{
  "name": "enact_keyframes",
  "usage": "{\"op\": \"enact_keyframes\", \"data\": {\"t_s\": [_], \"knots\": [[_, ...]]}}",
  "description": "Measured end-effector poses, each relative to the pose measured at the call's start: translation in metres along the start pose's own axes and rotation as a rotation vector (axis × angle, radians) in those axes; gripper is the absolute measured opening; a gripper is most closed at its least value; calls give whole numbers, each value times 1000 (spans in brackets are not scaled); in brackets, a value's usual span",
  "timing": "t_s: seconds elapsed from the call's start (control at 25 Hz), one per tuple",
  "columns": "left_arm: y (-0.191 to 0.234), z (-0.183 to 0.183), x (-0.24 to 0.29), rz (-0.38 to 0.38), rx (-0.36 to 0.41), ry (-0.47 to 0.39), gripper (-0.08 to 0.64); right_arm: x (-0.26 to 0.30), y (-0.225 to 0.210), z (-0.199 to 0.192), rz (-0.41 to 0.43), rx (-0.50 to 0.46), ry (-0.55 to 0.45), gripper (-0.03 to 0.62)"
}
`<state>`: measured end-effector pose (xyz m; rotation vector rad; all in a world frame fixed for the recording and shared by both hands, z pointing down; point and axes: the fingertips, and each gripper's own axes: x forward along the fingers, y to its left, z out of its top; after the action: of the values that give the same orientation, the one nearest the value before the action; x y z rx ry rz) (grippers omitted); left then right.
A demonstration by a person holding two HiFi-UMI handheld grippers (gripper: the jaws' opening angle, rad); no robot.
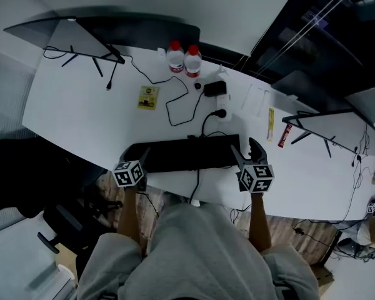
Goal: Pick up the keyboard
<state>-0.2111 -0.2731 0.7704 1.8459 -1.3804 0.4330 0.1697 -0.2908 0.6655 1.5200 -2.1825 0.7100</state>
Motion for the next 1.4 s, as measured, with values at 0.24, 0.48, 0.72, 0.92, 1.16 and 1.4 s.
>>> {"op": "enact_keyframes", "data": {"t_s": [0.24,0.48,0.72,0.92,1.16,1.4], "knots": [[0,0,0,4,-1,-2,313,17,-2,-13,29,13,48,336],[0,0,0,2,0,-6,313,35,0,-28,54,30,102,353],[0,0,0,2,-1,-9,313,51,2,-39,72,48,141,362],[0,1,0,3,0,-8,313,60,1,-48,63,49,173,368],[0,0,0,2,-1,-10,313,68,0,-59,62,49,215,369],[0,1,0,-1,0,-11,313,72,-3,-64,74,99,224,376]]}}
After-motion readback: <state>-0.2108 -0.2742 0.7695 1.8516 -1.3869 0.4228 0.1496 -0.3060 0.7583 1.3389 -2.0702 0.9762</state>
